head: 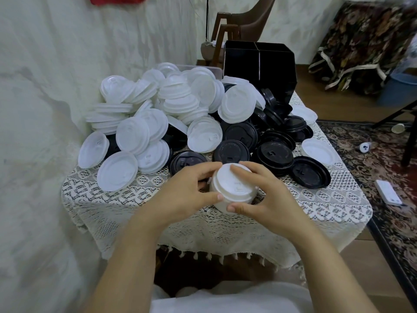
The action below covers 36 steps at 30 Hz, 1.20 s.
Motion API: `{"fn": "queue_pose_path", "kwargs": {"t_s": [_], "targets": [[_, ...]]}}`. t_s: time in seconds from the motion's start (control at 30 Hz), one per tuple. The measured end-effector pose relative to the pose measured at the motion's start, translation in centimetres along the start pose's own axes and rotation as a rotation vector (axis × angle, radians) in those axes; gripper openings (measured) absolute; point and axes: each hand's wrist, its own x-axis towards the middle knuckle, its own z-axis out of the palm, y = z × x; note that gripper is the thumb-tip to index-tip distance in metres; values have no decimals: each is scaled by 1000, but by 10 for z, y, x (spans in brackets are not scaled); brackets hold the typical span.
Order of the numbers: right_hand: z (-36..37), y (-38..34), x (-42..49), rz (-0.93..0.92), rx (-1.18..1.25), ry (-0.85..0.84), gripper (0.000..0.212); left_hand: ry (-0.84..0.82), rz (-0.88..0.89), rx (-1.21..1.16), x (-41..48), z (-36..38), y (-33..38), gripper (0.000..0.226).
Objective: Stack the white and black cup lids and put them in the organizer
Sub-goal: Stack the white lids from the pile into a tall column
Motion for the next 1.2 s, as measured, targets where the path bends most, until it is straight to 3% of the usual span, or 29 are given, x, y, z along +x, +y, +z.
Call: {"fn": "queue_pose_path", "kwargs": {"t_s": [0.4,0.63,0.83,1.0,1.07,1.2], "targets": [[3,-2,0,33,-62,-33,84,16,-33,85,4,3,-5,73],[1,3,-2,54,-3,-96,66,-11,-7,114,8,3,-13,73],[1,3,0,80,-9,-84,68,-25,1,186,9,4,-14,76],[2,-1,-1,103,15,-82,69,-4,29,277,5,3,-5,64],[2,-1,-1,104,19,-79,69,67,55,191,2,2,0,49],[0,-1,-2,94,11,-85,70,465,198,112,8,-2,2,22]]}}
